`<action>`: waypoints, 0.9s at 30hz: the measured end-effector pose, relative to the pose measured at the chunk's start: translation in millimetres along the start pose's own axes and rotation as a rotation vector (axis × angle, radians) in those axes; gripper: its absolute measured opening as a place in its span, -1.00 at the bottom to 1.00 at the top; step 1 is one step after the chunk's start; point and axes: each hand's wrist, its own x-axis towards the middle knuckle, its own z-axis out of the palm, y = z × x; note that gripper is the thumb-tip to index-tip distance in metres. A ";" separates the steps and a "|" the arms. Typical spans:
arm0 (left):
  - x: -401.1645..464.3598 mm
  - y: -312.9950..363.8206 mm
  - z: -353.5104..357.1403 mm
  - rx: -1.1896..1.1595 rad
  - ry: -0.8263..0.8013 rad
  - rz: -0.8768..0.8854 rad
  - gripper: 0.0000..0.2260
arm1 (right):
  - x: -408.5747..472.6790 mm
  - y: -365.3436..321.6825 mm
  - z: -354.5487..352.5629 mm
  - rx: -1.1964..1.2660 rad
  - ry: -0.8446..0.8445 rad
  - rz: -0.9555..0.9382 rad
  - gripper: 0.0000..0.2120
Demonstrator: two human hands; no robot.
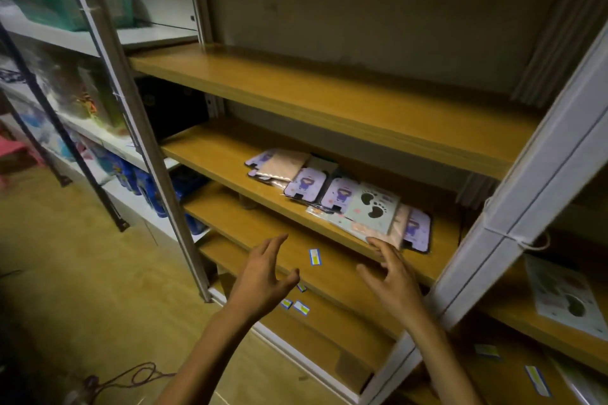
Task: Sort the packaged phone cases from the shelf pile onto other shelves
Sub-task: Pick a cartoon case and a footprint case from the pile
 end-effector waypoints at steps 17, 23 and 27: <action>185.3 -53.8 3.1 -0.002 -0.092 0.053 -0.37 | 109.6 -1.2 16.9 -0.009 0.291 0.183 -0.55; 212.6 -69.7 13.9 -0.050 -0.149 0.079 -0.29 | 115.5 2.4 26.8 -0.094 0.437 0.319 -0.42; 222.5 -78.3 22.3 -0.101 -0.170 0.064 -0.25 | 116.0 -0.2 36.4 -0.143 0.478 0.438 -0.26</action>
